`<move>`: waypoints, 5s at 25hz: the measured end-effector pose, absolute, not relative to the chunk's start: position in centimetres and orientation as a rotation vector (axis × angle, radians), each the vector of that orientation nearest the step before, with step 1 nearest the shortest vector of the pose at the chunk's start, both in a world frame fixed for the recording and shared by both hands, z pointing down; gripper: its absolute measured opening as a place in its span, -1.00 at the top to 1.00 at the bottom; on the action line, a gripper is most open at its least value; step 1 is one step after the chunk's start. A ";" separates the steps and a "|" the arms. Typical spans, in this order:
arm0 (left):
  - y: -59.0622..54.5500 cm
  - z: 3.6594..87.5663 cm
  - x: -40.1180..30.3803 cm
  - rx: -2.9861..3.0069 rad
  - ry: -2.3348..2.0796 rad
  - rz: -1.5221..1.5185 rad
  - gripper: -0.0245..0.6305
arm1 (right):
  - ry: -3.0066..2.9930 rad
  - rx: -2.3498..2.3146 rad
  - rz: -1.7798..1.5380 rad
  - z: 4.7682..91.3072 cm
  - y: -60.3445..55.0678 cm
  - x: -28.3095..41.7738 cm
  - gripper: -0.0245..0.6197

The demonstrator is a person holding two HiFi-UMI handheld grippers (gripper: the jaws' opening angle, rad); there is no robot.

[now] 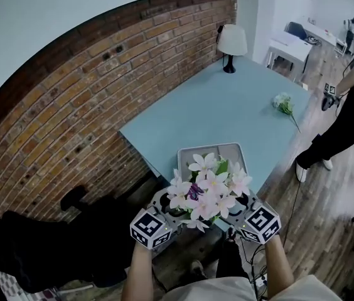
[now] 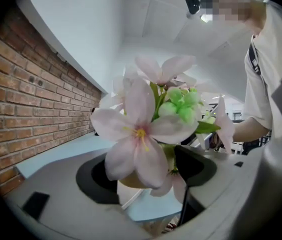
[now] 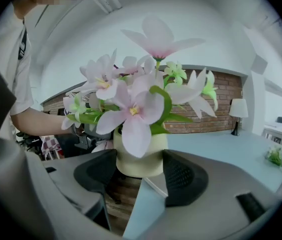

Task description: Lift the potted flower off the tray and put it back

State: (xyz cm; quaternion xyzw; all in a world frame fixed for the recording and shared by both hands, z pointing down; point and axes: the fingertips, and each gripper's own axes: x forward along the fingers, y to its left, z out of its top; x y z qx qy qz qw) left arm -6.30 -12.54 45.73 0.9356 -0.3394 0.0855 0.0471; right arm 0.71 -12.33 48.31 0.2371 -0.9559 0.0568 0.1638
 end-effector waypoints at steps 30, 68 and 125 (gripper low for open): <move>-3.8 41.8 -4.2 2.931 -0.954 0.312 -0.19 | -2.659 0.796 0.164 44.6 -3.1 2.6 -0.03; -19.7 50.5 -5.2 2.607 -1.191 0.370 -0.19 | -2.630 0.433 0.278 52.9 -20.1 1.5 -0.03; -28.0 62.6 -12.4 2.195 -1.471 0.403 -0.20 | -2.449 0.281 0.198 63.8 -32.5 -1.2 -0.04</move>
